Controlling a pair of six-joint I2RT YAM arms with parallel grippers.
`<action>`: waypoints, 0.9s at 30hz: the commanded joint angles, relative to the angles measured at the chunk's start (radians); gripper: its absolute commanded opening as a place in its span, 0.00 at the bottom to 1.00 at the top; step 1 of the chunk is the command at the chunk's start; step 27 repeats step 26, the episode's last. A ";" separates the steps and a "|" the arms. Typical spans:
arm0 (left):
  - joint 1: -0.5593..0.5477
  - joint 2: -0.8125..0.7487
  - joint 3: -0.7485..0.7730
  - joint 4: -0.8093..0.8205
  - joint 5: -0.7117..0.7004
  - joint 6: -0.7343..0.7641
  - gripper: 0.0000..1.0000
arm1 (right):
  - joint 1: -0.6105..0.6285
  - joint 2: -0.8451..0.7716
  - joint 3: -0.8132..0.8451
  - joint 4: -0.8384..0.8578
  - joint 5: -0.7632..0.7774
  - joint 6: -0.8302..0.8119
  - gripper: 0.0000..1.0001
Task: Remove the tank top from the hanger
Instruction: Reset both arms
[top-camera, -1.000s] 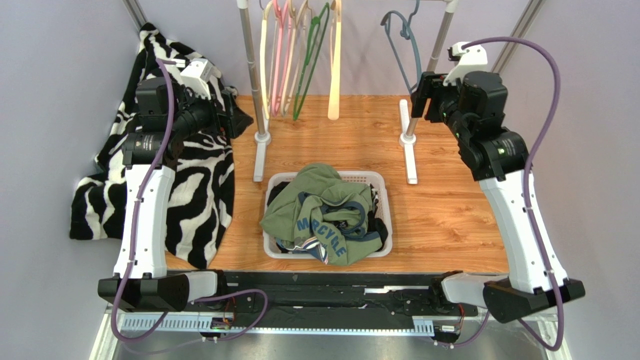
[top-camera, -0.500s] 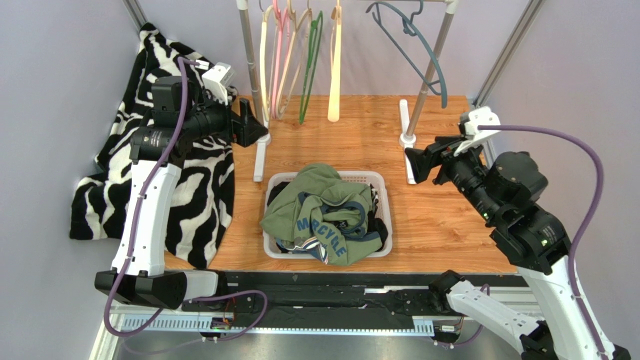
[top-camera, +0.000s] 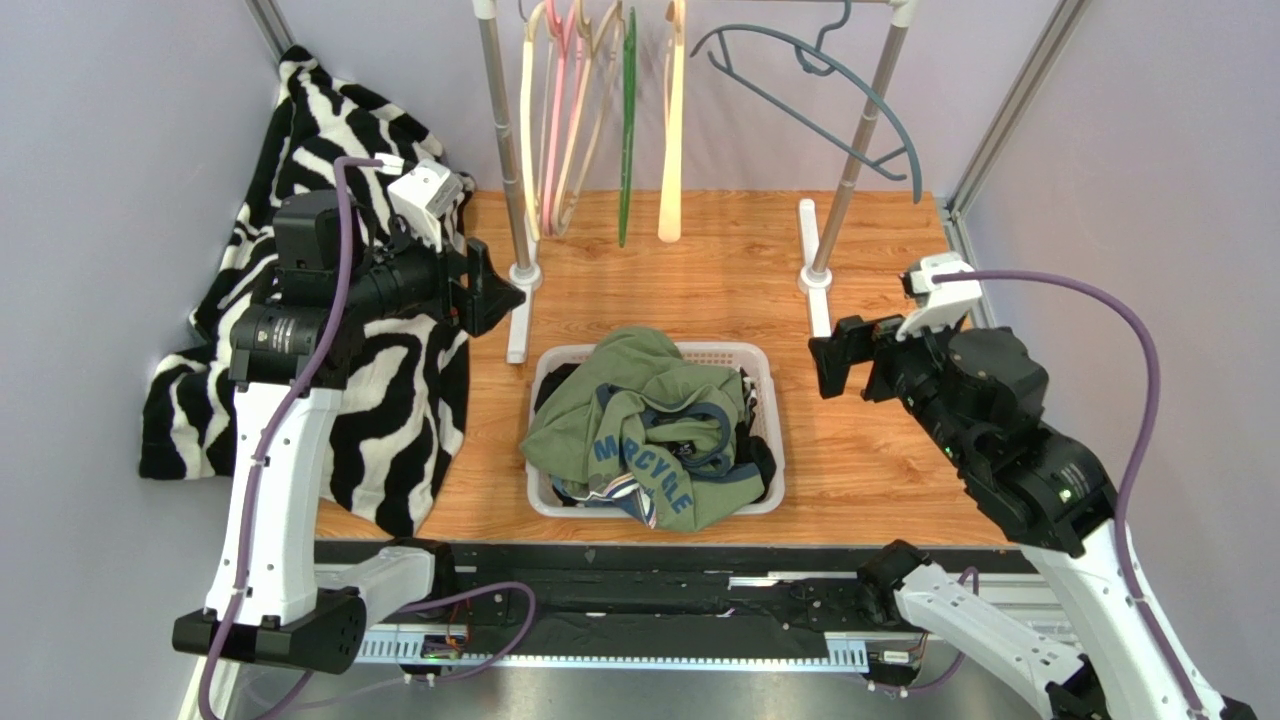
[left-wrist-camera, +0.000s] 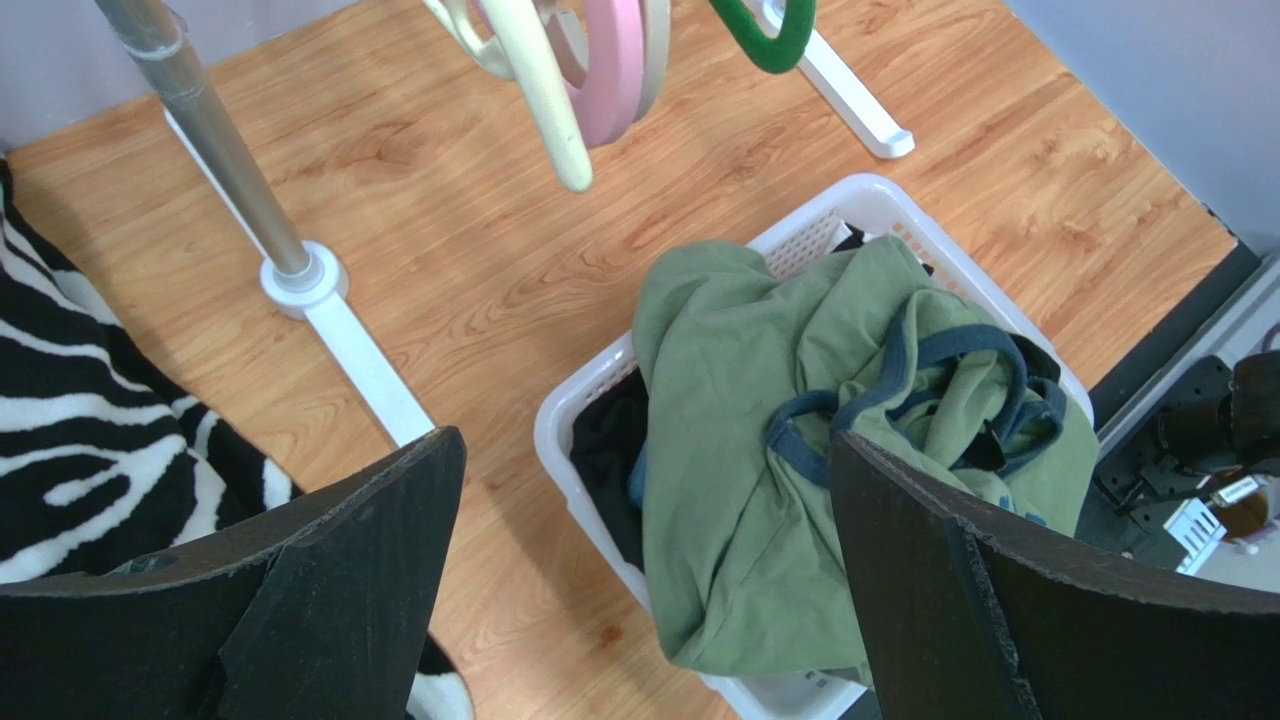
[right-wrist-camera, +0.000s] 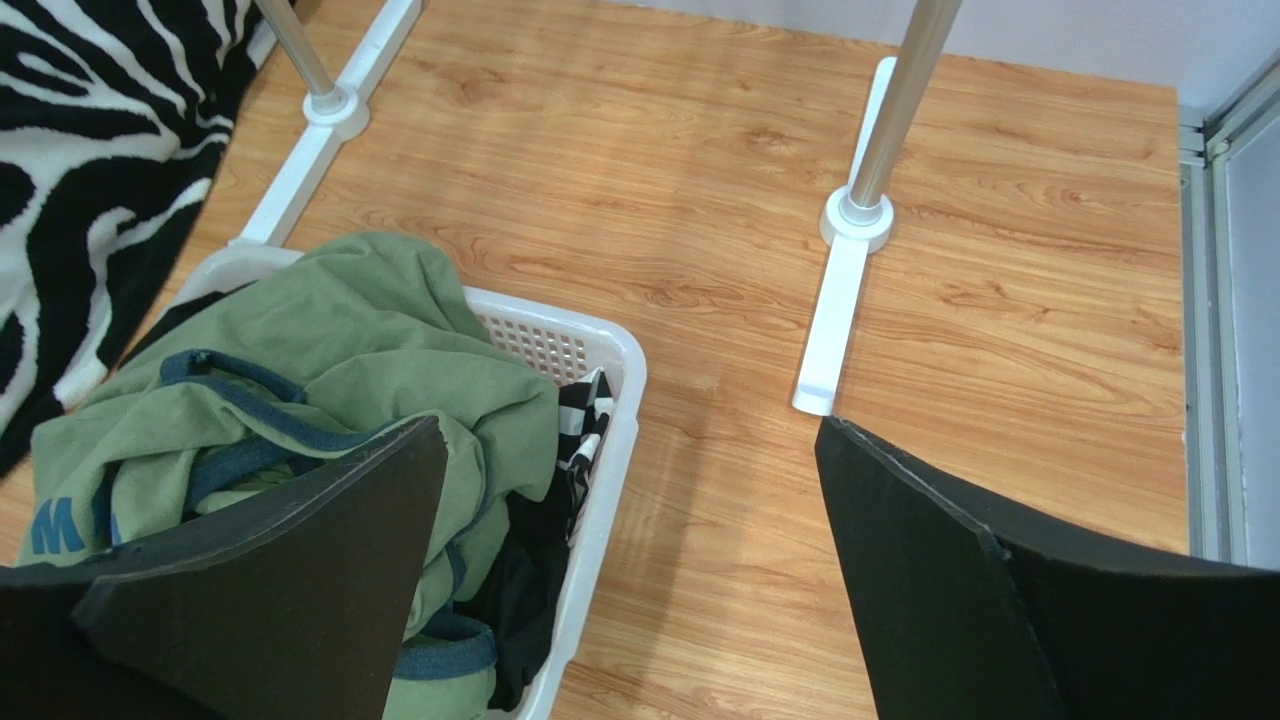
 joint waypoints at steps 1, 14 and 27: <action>0.000 -0.030 -0.012 0.000 -0.002 0.014 0.99 | 0.007 -0.068 -0.014 0.044 0.022 0.048 1.00; 0.002 -0.057 -0.018 -0.003 -0.028 0.036 0.99 | 0.005 -0.068 0.095 -0.022 -0.029 0.067 1.00; 0.002 -0.093 -0.040 0.003 -0.071 0.059 0.99 | 0.005 -0.030 0.101 -0.024 -0.072 0.047 1.00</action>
